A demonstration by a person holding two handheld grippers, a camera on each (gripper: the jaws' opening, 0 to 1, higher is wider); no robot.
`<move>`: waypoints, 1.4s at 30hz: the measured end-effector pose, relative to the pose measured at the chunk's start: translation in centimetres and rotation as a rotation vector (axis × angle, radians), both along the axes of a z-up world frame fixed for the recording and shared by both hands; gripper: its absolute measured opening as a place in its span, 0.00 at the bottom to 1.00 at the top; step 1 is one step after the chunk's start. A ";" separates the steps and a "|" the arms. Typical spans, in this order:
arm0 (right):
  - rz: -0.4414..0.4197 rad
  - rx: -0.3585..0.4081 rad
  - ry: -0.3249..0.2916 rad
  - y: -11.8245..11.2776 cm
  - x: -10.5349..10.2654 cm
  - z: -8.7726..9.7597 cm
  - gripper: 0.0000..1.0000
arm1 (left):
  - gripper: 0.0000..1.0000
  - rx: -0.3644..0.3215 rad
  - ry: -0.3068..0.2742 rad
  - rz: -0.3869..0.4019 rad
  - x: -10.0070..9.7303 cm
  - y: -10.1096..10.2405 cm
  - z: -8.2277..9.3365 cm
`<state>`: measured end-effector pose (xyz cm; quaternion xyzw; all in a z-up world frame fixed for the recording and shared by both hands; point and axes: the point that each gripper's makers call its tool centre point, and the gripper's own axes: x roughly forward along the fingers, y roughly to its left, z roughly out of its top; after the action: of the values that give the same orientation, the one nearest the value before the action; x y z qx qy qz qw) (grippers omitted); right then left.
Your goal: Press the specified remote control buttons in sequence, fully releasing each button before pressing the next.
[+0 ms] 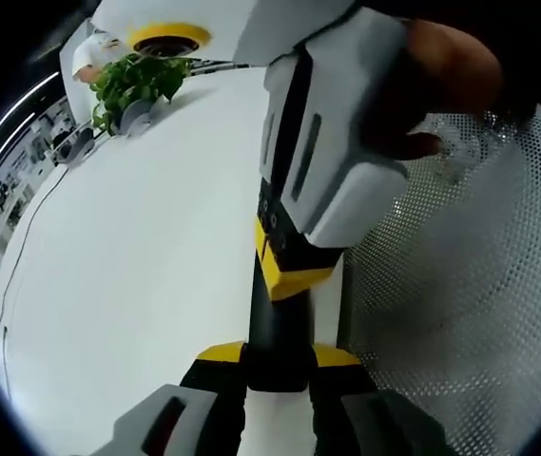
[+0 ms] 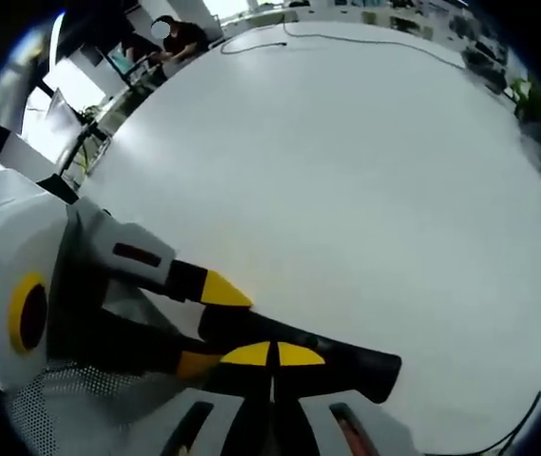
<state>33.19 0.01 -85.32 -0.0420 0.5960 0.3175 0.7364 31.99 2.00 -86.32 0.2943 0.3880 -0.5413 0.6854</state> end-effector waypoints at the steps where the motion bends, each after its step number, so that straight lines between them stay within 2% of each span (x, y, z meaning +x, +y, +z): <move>1: -0.004 0.005 0.003 0.0 0.0 0.0 0.00 | 0.25 -0.001 0.001 0.000 0.0 0.0 0.0; 4: 0.001 0.021 0.005 0.1 0.0 0.0 0.00 | 0.25 -0.005 0.003 -0.001 0.0 0.0 0.0; 7: 0.123 0.024 -0.067 0.2 -0.1 -0.1 0.00 | 0.25 -0.006 0.001 -0.005 0.0 0.0 0.0; 8: 0.137 0.022 -0.075 0.3 -0.2 0.0 0.00 | 0.25 -0.006 0.002 -0.005 0.0 0.0 0.0; 10: 0.125 0.022 -0.065 0.3 -0.2 0.0 0.00 | 0.25 -0.008 0.005 -0.007 0.0 0.0 0.0; 14: 0.181 0.049 -0.066 0.3 -0.2 -0.1 0.00 | 0.25 -0.019 0.013 -0.009 0.1 0.1 0.0; 18: 0.370 0.028 -0.118 0.4 -0.4 0.0 0.00 | 0.25 -0.040 0.027 -0.013 0.1 0.1 0.1; 19: 0.384 0.017 -0.125 0.4 -0.4 -0.1 0.00 | 0.25 -0.044 0.032 -0.015 0.1 0.1 0.1; 23: 0.642 -0.008 -0.150 0.4 -0.7 -0.1 0.00 | 0.25 -0.055 0.037 -0.016 0.0 0.0 0.1; 24: 0.746 -0.007 -0.175 0.5 -0.8 -0.1 0.00 | 0.25 -0.056 0.040 -0.015 0.0 0.0 0.1; 27: 0.844 -0.006 -0.184 0.4 -0.9 -0.1 0.00 | 0.25 -0.062 0.048 -0.014 0.1 0.0 0.1; 32: 0.875 0.009 -0.174 0.3 -0.8 -0.2 0.00 | 0.25 -0.107 0.104 0.036 0.3 0.0 0.2; 35: 0.859 0.028 -0.165 0.3 -0.8 -0.1 0.00 | 0.25 -0.106 0.102 0.032 0.2 -0.1 0.2; 38: 0.862 0.007 -0.164 0.5 -0.9 -0.2 0.00 | 0.25 -0.097 0.093 0.018 0.2 -0.2 0.1; 41: 0.938 -0.036 -0.207 0.4 -0.8 -0.2 0.00 | 0.25 -0.106 0.098 0.028 0.2 -0.2 0.2; 42: 0.934 -0.037 -0.203 0.4 -1.0 -0.2 0.00 | 0.25 -0.107 0.099 0.030 0.2 -0.2 0.2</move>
<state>32.20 0.42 -85.52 -0.3491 0.4439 0.5981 0.5687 32.17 1.78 -86.12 0.2243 0.3963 -0.5648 0.6882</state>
